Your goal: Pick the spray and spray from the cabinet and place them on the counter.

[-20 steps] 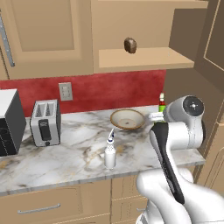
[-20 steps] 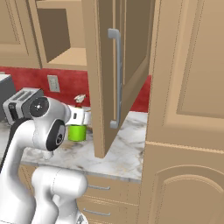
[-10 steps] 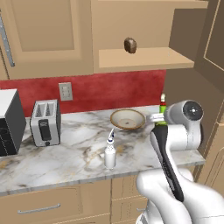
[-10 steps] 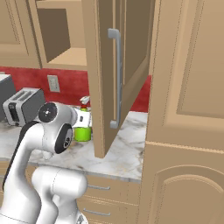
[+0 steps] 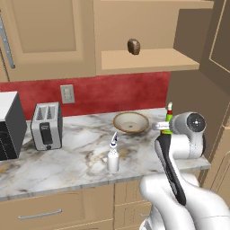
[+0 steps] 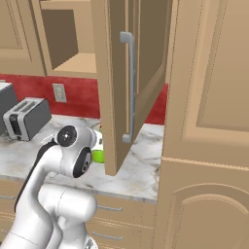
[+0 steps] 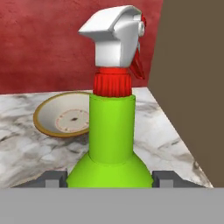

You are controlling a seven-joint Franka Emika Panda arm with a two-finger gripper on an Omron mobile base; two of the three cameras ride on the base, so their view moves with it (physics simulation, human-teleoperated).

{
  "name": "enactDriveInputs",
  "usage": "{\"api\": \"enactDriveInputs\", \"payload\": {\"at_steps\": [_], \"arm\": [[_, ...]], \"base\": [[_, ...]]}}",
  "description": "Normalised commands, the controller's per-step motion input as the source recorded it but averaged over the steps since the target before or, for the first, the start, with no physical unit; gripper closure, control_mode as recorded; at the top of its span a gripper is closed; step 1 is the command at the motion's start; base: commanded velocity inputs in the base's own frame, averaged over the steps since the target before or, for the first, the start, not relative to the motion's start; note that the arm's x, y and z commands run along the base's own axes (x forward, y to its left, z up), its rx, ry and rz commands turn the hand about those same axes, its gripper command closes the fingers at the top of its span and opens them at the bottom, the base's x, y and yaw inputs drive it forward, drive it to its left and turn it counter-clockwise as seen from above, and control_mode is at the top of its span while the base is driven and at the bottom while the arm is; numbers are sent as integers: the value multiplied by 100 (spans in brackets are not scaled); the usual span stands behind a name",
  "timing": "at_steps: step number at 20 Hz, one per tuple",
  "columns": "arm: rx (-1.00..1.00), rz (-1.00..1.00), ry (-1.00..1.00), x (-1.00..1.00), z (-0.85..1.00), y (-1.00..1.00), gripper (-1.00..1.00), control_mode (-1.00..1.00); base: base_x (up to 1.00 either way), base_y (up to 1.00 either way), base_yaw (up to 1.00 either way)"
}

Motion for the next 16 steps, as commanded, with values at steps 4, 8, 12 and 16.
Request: {"api": "enactDriveInputs", "payload": {"at_steps": [4, 8, 12, 16], "arm": [[0, -4, -3, 5, -32, -8, 100, -100], [0, -3, -5, 7, -41, -4, 100, -100], [0, -2, -8, 3, -39, -1, 100, -100], [0, 0, -15, 9, -46, 0, 100, -100]], "base": [[0, 0, 0], [0, 0, 0], [0, 0, 0], [0, 0, 0]]}}
